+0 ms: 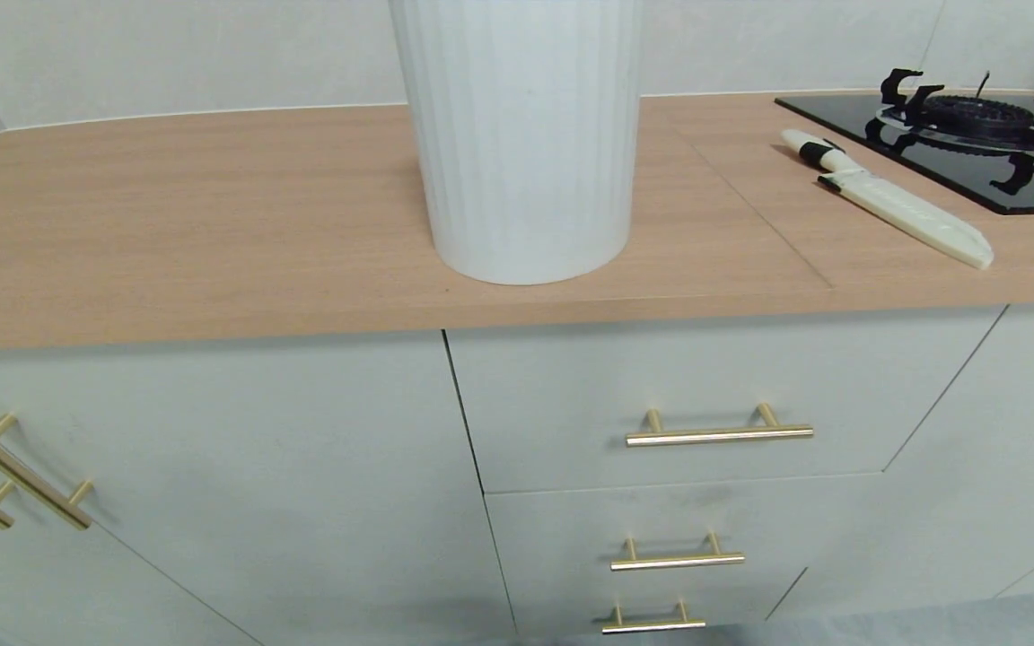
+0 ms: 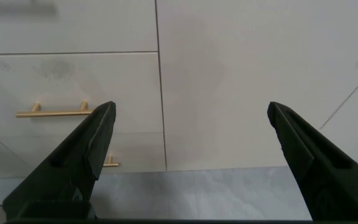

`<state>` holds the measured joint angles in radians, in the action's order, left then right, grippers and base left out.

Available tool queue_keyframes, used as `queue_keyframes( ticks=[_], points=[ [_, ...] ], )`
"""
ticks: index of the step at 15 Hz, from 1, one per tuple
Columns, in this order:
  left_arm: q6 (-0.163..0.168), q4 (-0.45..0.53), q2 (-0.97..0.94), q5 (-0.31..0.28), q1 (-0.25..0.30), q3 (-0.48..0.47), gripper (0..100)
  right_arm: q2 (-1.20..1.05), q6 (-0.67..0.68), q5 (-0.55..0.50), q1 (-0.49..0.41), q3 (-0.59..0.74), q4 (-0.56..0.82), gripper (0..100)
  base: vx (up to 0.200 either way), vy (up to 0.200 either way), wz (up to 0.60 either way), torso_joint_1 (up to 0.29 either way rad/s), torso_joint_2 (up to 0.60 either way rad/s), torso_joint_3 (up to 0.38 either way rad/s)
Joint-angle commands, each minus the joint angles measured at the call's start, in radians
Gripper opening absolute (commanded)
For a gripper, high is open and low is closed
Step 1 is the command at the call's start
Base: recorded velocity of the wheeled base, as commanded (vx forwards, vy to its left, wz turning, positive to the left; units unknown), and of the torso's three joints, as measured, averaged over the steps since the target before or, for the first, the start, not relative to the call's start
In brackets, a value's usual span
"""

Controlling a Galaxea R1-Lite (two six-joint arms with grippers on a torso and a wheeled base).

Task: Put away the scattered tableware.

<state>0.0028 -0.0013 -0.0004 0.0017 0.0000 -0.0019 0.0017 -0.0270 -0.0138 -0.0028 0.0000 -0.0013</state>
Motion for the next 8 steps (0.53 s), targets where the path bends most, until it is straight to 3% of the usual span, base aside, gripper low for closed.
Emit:
queue_keyframes(
  ticks=[1,8],
  points=[
    [0.000,0.000,0.000,0.000,0.000,0.000,100,0.001,-0.001,0.000,0.000,0.000,0.000,100,0.000,0.000,0.00,0.000,0.00,0.000],
    [0.000,0.000,0.000,0.000,0.000,0.000,100,0.001,-0.002,0.000,0.000,0.000,0.000,100,0.000,0.000,0.00,0.021,-0.05,-0.028]
  ],
)
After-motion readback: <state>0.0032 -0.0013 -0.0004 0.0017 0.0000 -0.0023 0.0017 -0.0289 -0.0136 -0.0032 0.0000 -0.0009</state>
